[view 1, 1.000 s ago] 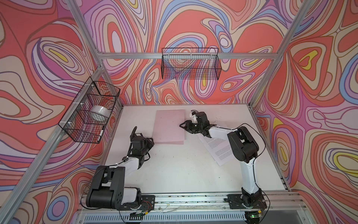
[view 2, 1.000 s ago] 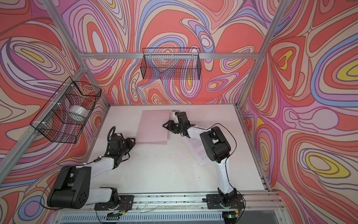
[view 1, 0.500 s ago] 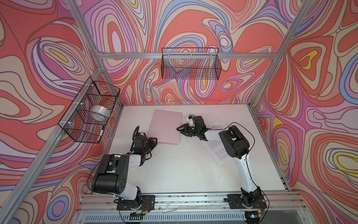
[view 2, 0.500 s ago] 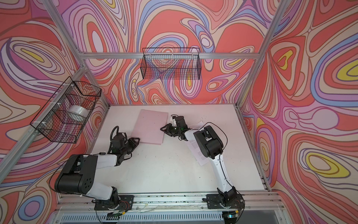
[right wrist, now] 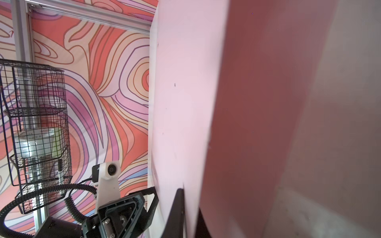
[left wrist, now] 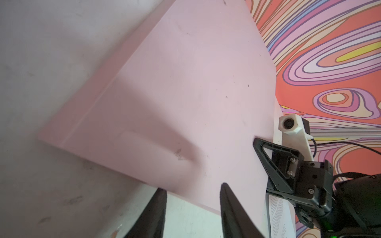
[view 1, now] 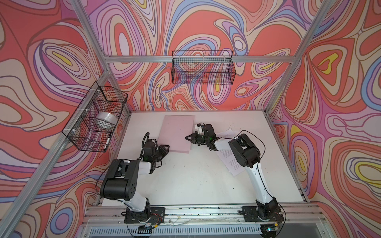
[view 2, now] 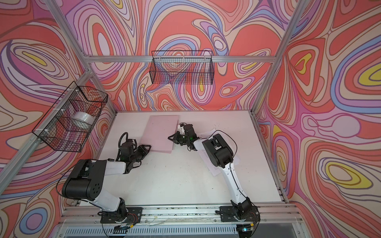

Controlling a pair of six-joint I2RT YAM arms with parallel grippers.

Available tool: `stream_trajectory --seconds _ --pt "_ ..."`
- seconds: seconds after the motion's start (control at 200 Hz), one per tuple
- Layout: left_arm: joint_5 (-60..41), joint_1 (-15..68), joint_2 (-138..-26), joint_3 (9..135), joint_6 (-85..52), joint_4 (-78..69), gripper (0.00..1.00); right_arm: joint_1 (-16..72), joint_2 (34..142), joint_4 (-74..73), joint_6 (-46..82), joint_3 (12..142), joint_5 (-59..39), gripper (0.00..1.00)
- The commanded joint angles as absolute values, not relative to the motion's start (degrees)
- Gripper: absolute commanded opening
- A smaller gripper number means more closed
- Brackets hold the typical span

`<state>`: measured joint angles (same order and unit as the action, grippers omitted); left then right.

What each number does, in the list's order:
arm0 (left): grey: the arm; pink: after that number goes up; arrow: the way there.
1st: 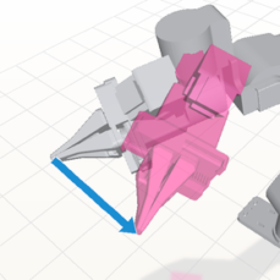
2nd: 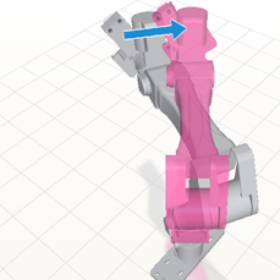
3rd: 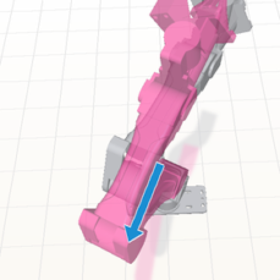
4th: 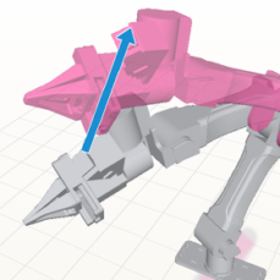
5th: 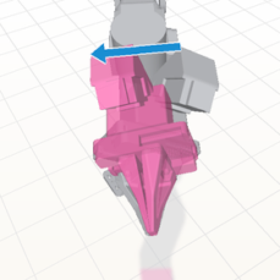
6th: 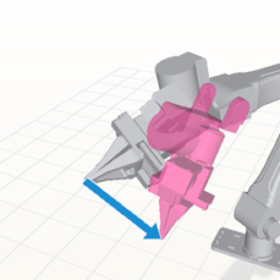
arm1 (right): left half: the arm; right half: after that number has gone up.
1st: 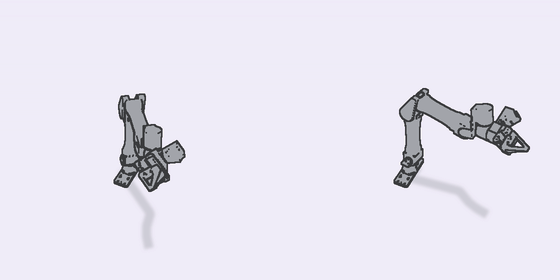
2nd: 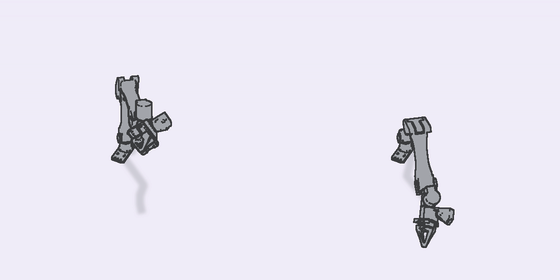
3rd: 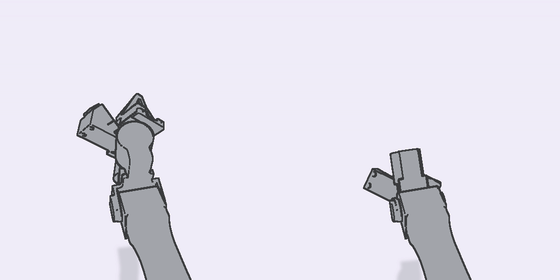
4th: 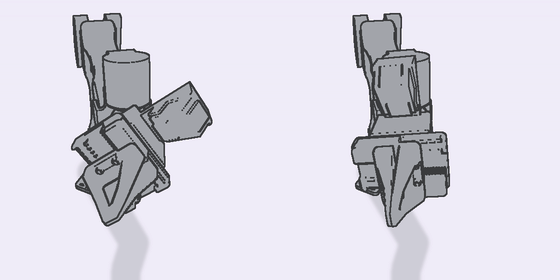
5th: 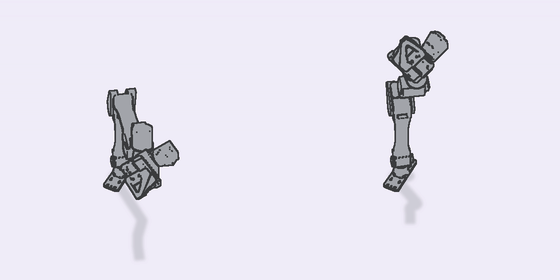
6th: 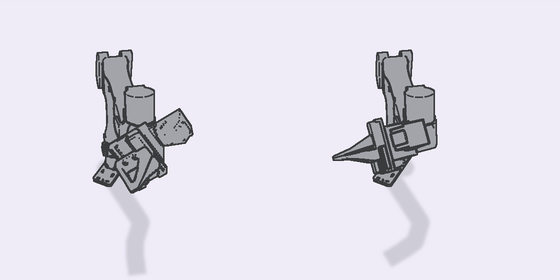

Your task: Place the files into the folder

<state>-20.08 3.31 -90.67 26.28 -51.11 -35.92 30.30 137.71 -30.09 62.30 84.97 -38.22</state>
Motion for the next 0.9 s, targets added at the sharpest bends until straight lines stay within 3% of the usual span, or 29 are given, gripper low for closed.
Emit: stream_trajectory --seconds 0.0,0.125,0.245,0.471,0.611,0.761,0.897 --pt "-20.85 3.12 -86.79 27.69 -48.50 -33.86 0.58 30.67 134.90 -27.28 61.17 84.70 -38.02 0.00" --pt "-18.06 4.17 -77.78 27.94 -43.77 -23.34 0.86 30.67 130.62 -22.62 61.69 83.15 -36.42 0.00" --pt "-7.09 9.48 -65.22 29.00 -36.21 -6.72 1.00 31.01 125.76 -17.79 62.54 81.29 -35.07 0.00" --pt "8.07 20.93 -44.71 31.55 -31.10 15.34 1.00 33.56 116.03 5.22 61.63 82.57 -27.11 0.00" --pt "12.41 28.04 -36.48 32.16 -29.68 23.50 1.00 35.30 110.92 14.96 65.03 82.41 -24.32 0.00" --pt "21.40 39.10 -36.24 33.59 -28.00 26.57 1.00 37.54 105.64 26.15 68.38 84.76 -19.76 0.00" --pt "27.04 48.60 -41.61 34.74 -26.12 24.57 1.00 38.57 101.87 27.45 71.06 84.44 -19.03 0.00"
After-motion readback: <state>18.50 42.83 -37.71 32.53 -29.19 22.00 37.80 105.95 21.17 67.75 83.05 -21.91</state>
